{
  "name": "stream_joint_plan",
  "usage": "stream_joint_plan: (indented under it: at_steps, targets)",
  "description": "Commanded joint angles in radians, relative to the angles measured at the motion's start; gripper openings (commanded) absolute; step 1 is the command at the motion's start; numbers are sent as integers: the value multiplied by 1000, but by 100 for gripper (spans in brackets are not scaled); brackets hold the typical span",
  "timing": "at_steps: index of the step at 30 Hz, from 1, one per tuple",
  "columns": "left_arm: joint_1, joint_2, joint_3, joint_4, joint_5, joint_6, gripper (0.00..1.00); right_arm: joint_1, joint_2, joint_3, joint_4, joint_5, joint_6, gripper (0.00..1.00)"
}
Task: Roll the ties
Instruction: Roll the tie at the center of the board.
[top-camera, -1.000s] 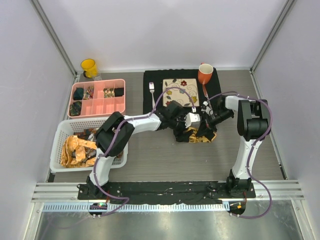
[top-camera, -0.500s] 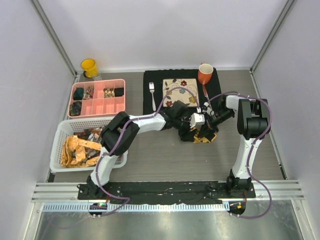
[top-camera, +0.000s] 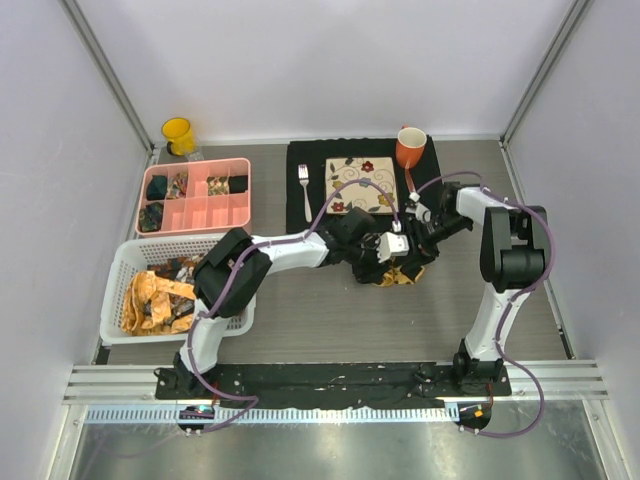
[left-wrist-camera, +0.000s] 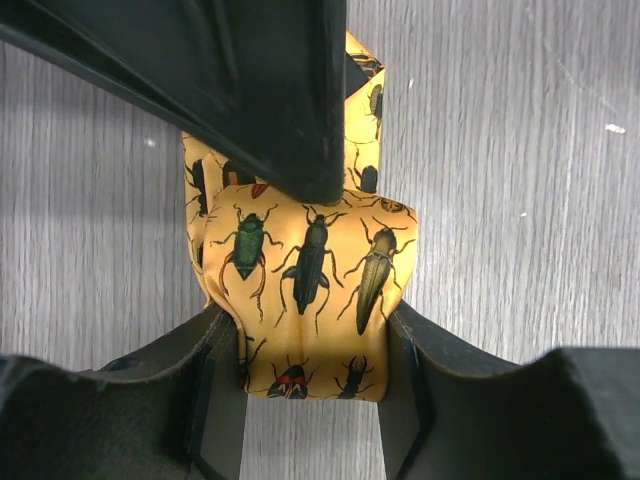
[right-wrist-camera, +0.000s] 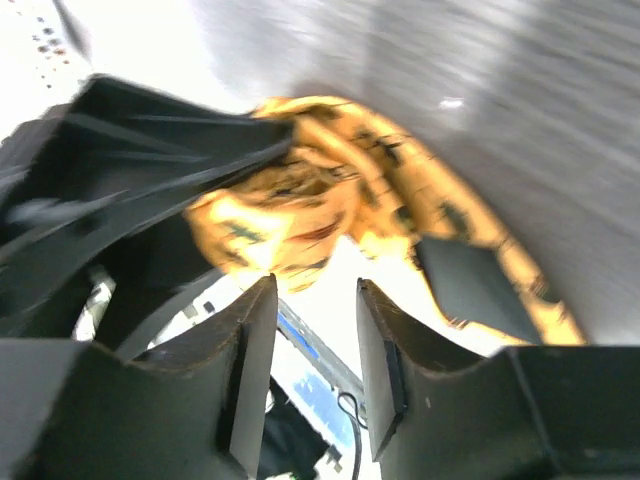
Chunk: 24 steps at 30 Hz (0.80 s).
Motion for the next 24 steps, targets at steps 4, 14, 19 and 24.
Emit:
stream_joint_plan:
  at_steps: [4, 14, 19, 24]
  targets:
    - [-14, 12, -28, -148, -134, -15, 40, 83, -89, -24, 71, -93, 70, 46]
    - [-13, 21, 15, -162, -132, -6, 61, 96, 28, -21, 131, 85, 49, 3]
    - [0, -28, -47, -22, -42, -8, 83, 57, 61, -25, 115, 95, -35, 1]
    - [12, -36, -60, 113, 47, -12, 91, 36, 100, -24, 115, 56, -103, 1]
